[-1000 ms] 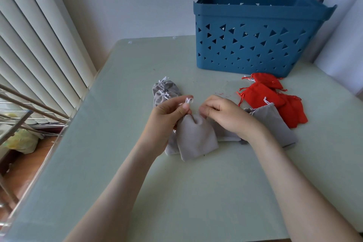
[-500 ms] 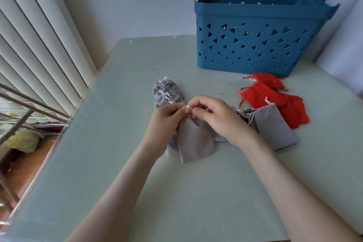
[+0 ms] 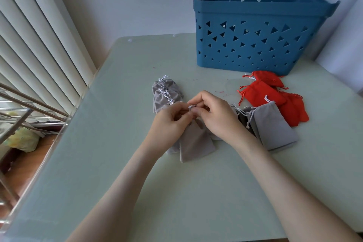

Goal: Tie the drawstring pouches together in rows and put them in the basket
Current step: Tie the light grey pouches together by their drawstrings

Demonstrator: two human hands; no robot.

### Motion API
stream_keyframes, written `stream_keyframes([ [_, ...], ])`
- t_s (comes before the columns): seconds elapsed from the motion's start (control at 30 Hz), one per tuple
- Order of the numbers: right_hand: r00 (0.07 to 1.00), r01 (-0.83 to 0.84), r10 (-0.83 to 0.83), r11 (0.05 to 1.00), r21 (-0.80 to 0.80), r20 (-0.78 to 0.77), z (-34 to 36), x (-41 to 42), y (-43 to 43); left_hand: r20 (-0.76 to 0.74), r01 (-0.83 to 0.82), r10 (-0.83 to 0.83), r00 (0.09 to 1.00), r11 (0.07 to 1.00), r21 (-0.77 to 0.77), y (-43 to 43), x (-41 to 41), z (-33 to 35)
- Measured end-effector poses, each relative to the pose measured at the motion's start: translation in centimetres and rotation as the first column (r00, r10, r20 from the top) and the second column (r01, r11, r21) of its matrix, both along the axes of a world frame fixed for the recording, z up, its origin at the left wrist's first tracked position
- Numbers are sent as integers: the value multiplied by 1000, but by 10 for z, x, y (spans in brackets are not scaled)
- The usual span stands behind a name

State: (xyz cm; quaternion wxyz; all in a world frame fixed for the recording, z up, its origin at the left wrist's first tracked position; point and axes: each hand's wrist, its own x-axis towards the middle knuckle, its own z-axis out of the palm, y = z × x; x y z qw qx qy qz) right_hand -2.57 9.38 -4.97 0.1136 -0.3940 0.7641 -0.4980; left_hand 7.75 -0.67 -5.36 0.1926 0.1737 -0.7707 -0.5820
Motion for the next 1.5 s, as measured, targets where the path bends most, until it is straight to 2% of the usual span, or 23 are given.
stream_keyframes([
  [0.17, 1000, -9, 9, 1000, -14, -15, 1, 4, 0, -9, -159, 159, 987, 987, -31, 3, -3, -3],
  [0.33, 999, 33, -34, 998, -54, -19, 2, 7, -1, -20, -182, 182, 983, 983, -14, 3, -5, -4],
  [0.5, 972, 93, -96, 995, -26, -213, 2, 7, -2, 8, -163, 163, 987, 984, 71, 1, -8, -6],
  [0.63, 920, 99, -127, 991, -93, -370, 2, 8, -2, 34, -115, 112, 993, 983, 141, -2, -8, -5],
  [0.7, 947, 98, -120, 991, -88, -298, 2, 7, -3, 15, -108, 107, 994, 983, 148, -1, -8, -3],
  [0.8, 999, 42, -41, 999, 28, -6, 2, -1, -2, -42, -100, 108, 993, 982, 162, 0, -7, -3],
  [0.87, 985, -88, 74, 993, 81, 156, 1, -4, 0, -74, -106, 116, 991, 987, 119, 0, -6, -7],
  [0.93, 961, -162, 137, 983, 84, 241, 1, -5, 2, -83, -137, 141, 987, 989, 52, 0, -6, -10],
  [1.03, 951, -146, 121, 987, 68, 286, 1, -6, 3, -98, -156, 157, 983, 988, 12, 1, -6, -10],
  [1.3, 952, -109, 73, 988, 106, 296, 1, -7, 2, -126, -169, 173, 977, 985, 37, 5, -7, -8],
  [1.43, 908, -144, 106, 988, 64, 405, 4, -10, 5, -141, -157, 167, 976, 984, 82, 6, -6, -6],
  [1.5, 833, -186, 170, 982, -23, 527, 5, -11, 6, -170, -134, 156, 973, 981, 137, 7, -6, -3],
])
